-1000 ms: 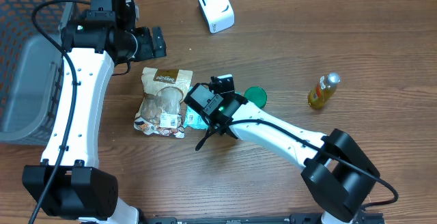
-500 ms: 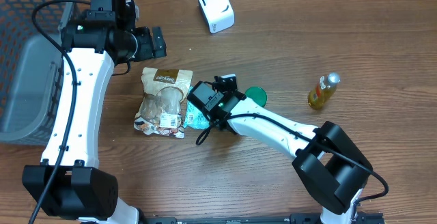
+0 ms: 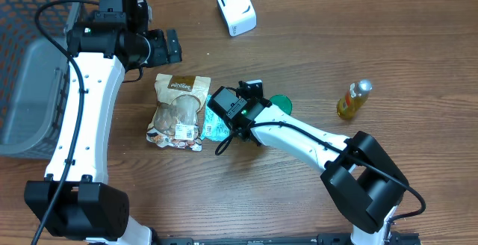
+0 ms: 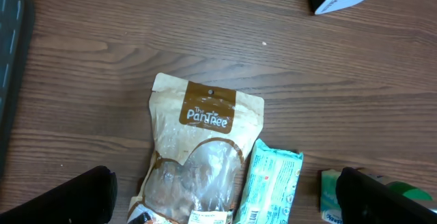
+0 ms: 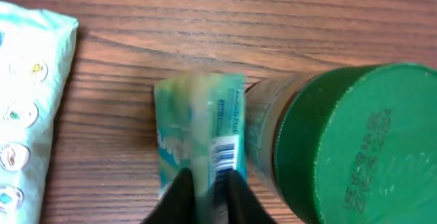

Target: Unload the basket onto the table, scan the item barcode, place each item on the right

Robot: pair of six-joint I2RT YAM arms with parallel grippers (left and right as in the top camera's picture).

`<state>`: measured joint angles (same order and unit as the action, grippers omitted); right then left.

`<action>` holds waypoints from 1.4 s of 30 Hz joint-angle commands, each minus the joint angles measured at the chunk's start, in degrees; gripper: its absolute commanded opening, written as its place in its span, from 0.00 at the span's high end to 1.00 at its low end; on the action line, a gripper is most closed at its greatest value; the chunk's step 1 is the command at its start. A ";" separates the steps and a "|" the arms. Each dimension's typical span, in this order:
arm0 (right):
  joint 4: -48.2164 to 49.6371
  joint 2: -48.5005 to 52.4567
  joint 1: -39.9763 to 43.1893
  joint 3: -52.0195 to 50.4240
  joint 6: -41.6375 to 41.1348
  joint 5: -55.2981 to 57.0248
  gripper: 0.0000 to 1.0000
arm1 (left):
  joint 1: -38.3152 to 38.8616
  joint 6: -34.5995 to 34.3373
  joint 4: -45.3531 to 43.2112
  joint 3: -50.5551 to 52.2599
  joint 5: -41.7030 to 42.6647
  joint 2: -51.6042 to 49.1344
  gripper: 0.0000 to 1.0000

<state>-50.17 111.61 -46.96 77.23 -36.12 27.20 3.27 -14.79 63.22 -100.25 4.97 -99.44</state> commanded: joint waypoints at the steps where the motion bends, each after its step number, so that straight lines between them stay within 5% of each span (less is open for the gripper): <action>1: 0.22 -0.02 0.11 -0.15 -0.13 -0.20 0.95 | -0.20 0.66 -0.02 -0.79 0.59 -0.11 0.00; 42: 6.21 -0.04 -2.23 1.16 0.57 -4.61 0.97 | -0.20 0.66 -0.02 -0.79 0.59 -0.11 0.00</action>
<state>-44.45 111.61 -48.90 77.23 -35.77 23.64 3.27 -14.81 63.22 -100.25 4.97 -99.44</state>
